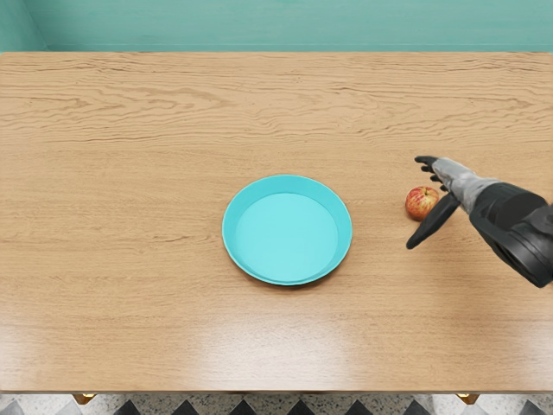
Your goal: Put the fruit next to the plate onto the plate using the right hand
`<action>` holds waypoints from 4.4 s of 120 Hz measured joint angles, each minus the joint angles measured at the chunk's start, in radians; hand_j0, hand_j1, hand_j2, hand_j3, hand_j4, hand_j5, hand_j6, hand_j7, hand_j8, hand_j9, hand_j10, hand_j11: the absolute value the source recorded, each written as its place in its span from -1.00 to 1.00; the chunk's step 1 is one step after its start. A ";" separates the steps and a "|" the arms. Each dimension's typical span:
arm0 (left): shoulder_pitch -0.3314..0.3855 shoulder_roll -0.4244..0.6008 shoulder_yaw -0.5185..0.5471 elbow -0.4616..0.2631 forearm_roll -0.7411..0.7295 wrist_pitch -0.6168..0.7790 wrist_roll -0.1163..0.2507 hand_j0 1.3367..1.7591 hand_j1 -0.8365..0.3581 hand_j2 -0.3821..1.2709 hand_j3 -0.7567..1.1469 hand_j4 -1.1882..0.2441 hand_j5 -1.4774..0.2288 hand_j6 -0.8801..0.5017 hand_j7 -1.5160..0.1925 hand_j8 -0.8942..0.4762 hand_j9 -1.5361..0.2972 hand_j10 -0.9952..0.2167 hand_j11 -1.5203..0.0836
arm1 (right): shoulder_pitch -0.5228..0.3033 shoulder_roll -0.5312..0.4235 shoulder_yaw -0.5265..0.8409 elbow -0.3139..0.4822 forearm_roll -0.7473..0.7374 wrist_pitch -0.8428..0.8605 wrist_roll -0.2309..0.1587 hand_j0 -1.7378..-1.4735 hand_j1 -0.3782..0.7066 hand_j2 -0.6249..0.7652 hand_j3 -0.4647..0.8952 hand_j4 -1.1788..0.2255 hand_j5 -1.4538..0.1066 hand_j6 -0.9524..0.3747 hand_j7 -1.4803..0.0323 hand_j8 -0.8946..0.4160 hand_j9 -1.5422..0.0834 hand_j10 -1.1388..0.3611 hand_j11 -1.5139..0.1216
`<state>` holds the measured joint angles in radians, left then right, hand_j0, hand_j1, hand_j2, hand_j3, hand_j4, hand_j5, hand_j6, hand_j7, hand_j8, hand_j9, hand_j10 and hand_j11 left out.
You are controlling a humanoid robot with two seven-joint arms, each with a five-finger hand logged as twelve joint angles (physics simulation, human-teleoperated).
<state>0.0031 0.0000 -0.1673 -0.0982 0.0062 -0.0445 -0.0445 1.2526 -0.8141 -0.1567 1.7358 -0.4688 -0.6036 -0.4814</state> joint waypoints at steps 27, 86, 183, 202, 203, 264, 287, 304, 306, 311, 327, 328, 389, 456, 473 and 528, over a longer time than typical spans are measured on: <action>0.000 0.000 0.000 0.000 0.000 0.000 0.000 0.52 0.49 -0.48 -0.21 0.31 0.36 -0.08 0.40 -0.06 0.33 0.23 0.50 | 0.043 0.020 -0.075 -0.010 -0.004 -0.007 -0.017 -0.40 -0.76 -0.12 -0.32 0.55 0.72 0.30 0.81 0.23 0.76 0.40 0.71; 0.000 0.000 0.000 0.000 0.000 0.000 0.000 0.52 0.49 -0.48 -0.21 0.31 0.36 -0.08 0.40 -0.06 0.33 0.23 0.50 | 0.047 0.062 -0.086 -0.117 -0.008 -0.008 -0.005 -0.40 -0.44 -0.16 -0.32 0.34 0.48 0.08 0.56 0.05 0.53 0.21 0.48; 0.000 0.000 0.000 0.000 0.000 0.000 0.000 0.52 0.49 -0.48 -0.21 0.31 0.36 -0.08 0.40 -0.06 0.33 0.23 0.50 | -0.032 0.186 -0.085 -0.314 -0.008 -0.007 -0.002 -0.40 -0.15 -0.20 -0.32 0.16 0.26 -0.11 0.33 -0.19 0.32 0.03 0.28; 0.000 0.000 0.000 0.000 0.000 0.000 0.000 0.52 0.49 -0.48 -0.21 0.31 0.36 -0.08 0.40 -0.06 0.33 0.23 0.50 | -0.038 0.203 -0.086 -0.315 -0.010 -0.012 -0.005 -0.40 -0.05 -0.22 -0.32 0.07 0.23 -0.18 0.26 0.07 -0.03 0.48 -0.29; 0.000 0.000 0.000 0.000 0.000 0.000 0.000 0.52 0.49 -0.48 -0.21 0.31 0.36 -0.08 0.40 -0.06 0.33 0.23 0.50 | -0.038 0.204 -0.086 -0.316 -0.010 -0.012 -0.005 -0.40 -0.05 -0.22 -0.32 0.06 0.23 -0.18 0.26 0.11 -0.09 0.48 -0.28; 0.000 0.000 0.000 0.000 0.000 0.000 0.000 0.52 0.49 -0.48 -0.21 0.31 0.36 -0.08 0.40 -0.06 0.33 0.23 0.50 | 0.002 0.144 -0.061 -0.279 0.016 -0.004 -0.014 -0.36 0.27 0.23 -0.32 -0.12 -0.39 -0.07 -0.29 -0.12 -0.34 -0.35 -0.39; 0.000 0.000 0.000 0.000 0.000 0.000 0.000 0.52 0.49 -0.48 -0.21 0.31 0.36 -0.08 0.40 -0.06 0.33 0.23 0.50 | 0.063 0.055 0.058 -0.182 0.104 -0.001 -0.018 -0.35 0.32 0.32 -0.32 -0.03 -0.57 0.03 -0.43 -0.04 -0.46 -0.36 -0.51; 0.000 0.000 0.000 0.000 0.000 0.000 0.000 0.52 0.49 -0.48 -0.21 0.31 0.36 -0.08 0.40 -0.06 0.33 0.24 0.50 | 0.072 0.029 0.166 -0.091 0.155 0.000 -0.020 -0.34 0.25 0.24 -0.32 -0.02 -0.64 0.03 -0.49 -0.03 -0.51 -0.38 -0.55; 0.000 0.000 0.000 0.000 0.000 0.000 0.000 0.52 0.49 -0.48 -0.21 0.31 0.36 -0.08 0.40 -0.06 0.33 0.24 0.50 | 0.073 0.033 0.174 -0.084 0.158 -0.001 -0.020 -0.34 0.24 0.24 -0.32 -0.03 -0.64 0.03 -0.49 -0.05 -0.51 -0.41 -0.55; 0.000 0.000 0.000 0.000 0.000 0.000 0.000 0.52 0.49 -0.48 -0.21 0.31 0.36 -0.08 0.40 -0.06 0.33 0.24 0.50 | 0.074 0.050 0.190 -0.070 0.166 0.000 -0.021 -0.34 0.25 0.28 -0.31 -0.03 -0.65 0.04 -0.50 -0.05 -0.53 -0.38 -0.56; 0.000 0.000 0.000 0.000 0.000 0.000 0.000 0.52 0.49 -0.48 -0.21 0.31 0.36 -0.08 0.40 -0.06 0.33 0.24 0.50 | 0.075 0.131 0.223 -0.041 0.180 0.003 -0.022 -0.36 0.39 0.49 -0.31 0.05 -0.72 0.12 -0.52 0.03 -0.56 -0.35 -0.61; 0.000 0.000 0.000 0.000 0.000 0.000 0.000 0.52 0.49 -0.48 -0.21 0.31 0.36 -0.08 0.40 -0.06 0.33 0.24 0.50 | 0.074 0.136 0.224 -0.040 0.180 0.003 -0.022 -0.36 0.39 0.49 -0.31 0.06 -0.72 0.12 -0.52 0.04 -0.57 -0.34 -0.62; 0.000 0.000 0.000 0.000 0.000 0.000 0.000 0.52 0.49 -0.48 -0.21 0.31 0.36 -0.08 0.40 -0.06 0.33 0.24 0.50 | 0.021 0.349 0.222 -0.005 0.177 -0.002 -0.020 -0.39 0.39 0.72 -0.31 -0.26 -0.72 0.00 -0.54 -0.14 -0.57 -0.57 -0.62; 0.000 0.000 0.000 0.000 0.000 0.000 0.000 0.52 0.49 -0.48 -0.21 0.31 0.36 -0.08 0.40 -0.06 0.33 0.23 0.50 | -0.006 0.261 0.300 -0.015 0.231 0.069 -0.022 -0.40 -0.64 -0.06 -0.32 0.47 0.59 0.26 0.68 0.18 0.63 0.31 0.59; 0.000 0.000 0.000 0.000 0.000 0.000 0.000 0.52 0.49 -0.48 -0.21 0.31 0.36 -0.08 0.40 -0.06 0.33 0.23 0.50 | -0.057 0.072 0.429 -0.021 0.442 0.401 -0.015 -0.40 -0.74 -0.08 -0.32 0.54 0.69 0.31 0.78 0.24 0.73 0.38 0.68; 0.000 0.000 0.000 0.000 0.000 0.000 0.000 0.52 0.49 -0.48 -0.21 0.31 0.36 -0.08 0.40 -0.06 0.33 0.23 0.50 | -0.204 -0.306 0.499 -0.165 0.896 1.180 -0.008 -0.40 -0.83 -0.11 -0.32 0.61 0.78 0.36 0.87 0.29 0.81 0.45 0.77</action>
<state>0.0031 0.0000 -0.1674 -0.0982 0.0062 -0.0445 -0.0445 1.0482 -1.1205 0.3427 1.5707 0.4270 0.5768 -0.4890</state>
